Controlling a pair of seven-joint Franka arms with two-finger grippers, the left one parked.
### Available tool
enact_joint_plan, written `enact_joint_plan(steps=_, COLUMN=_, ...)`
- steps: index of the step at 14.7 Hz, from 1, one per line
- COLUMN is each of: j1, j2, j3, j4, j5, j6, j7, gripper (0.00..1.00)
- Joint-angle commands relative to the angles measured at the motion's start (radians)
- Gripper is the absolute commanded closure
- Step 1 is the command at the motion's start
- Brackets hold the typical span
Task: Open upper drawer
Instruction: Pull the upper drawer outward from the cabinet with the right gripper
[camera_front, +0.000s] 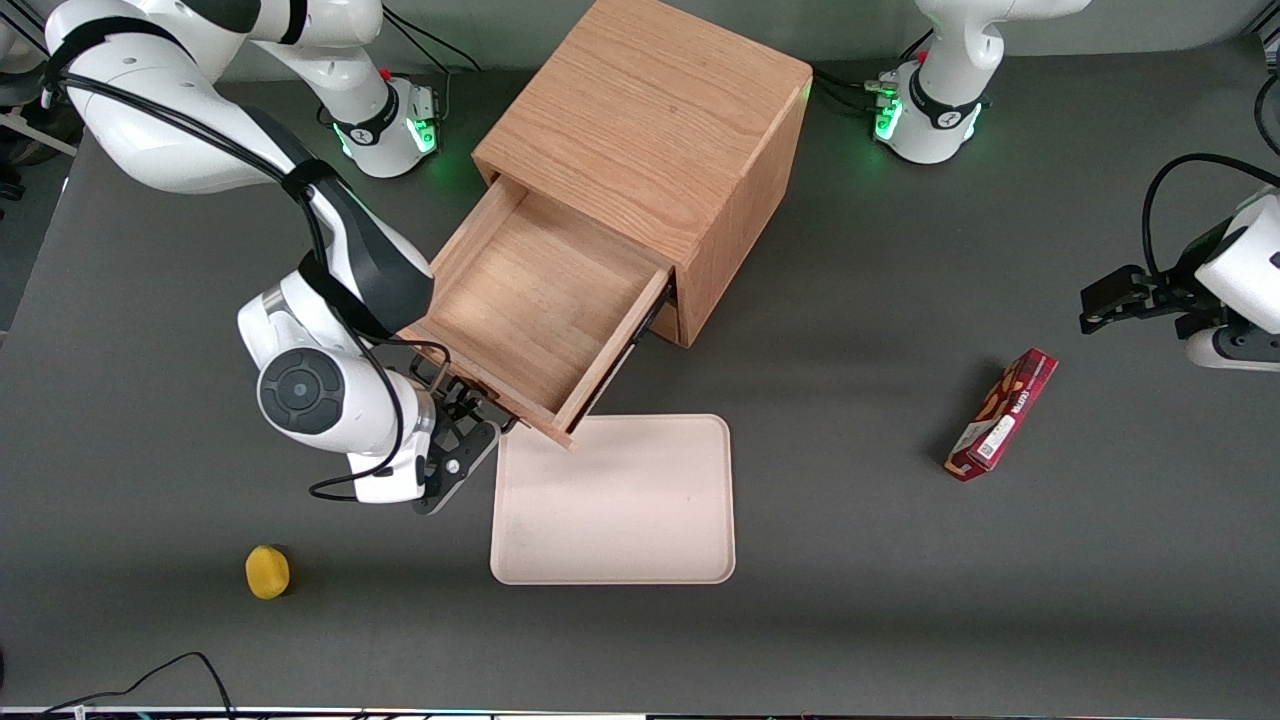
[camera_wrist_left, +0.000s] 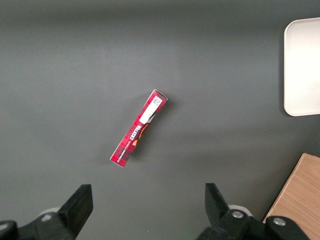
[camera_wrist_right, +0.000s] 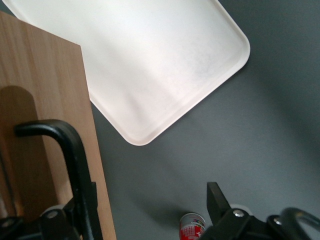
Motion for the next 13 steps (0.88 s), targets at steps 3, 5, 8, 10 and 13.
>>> enact_joint_plan(steps=3, j1=-0.01, j2=0.03, j3=-0.049, j4=0.02, j5=-0.074, j6=-0.034, j7=-0.072, gripper=0.04)
enact_joint_plan(steps=5, j1=-0.01, j2=0.036, j3=-0.052, j4=0.035, j5=-0.074, j6=-0.041, j7=-0.095, gripper=0.04)
enact_joint_plan(steps=8, j1=-0.009, j2=0.038, j3=-0.052, j4=0.061, j5=-0.074, j6=-0.083, j7=-0.098, gripper=0.04)
enact_joint_plan(steps=10, j1=-0.003, j2=0.036, j3=-0.052, j4=0.072, j5=-0.066, j6=-0.104, j7=-0.095, gripper=0.04)
enact_joint_plan(steps=13, j1=0.011, j2=0.036, j3=-0.052, j4=0.104, j5=-0.048, j6=-0.14, j7=-0.088, gripper=0.02)
